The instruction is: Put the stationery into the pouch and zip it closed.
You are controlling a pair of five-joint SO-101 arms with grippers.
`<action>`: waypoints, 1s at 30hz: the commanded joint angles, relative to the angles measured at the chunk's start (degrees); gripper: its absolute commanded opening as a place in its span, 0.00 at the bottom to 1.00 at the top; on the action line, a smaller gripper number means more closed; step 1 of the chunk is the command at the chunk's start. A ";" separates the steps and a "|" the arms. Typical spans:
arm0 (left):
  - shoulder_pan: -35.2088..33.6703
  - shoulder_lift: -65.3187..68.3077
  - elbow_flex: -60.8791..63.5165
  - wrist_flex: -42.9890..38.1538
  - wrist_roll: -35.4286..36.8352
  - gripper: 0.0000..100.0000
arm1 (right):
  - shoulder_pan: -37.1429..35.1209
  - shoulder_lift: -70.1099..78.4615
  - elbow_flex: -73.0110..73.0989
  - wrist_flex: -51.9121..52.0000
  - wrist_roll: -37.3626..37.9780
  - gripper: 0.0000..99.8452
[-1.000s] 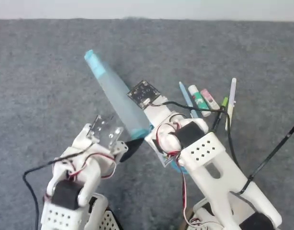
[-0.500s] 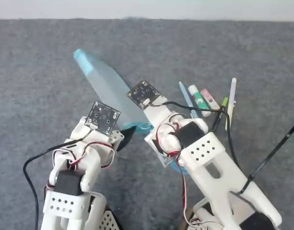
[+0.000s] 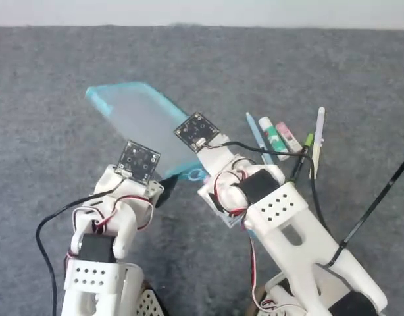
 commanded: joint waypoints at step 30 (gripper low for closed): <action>3.87 -4.22 -7.16 9.14 5.19 0.36 | 0.04 -0.40 -7.56 5.05 1.14 0.01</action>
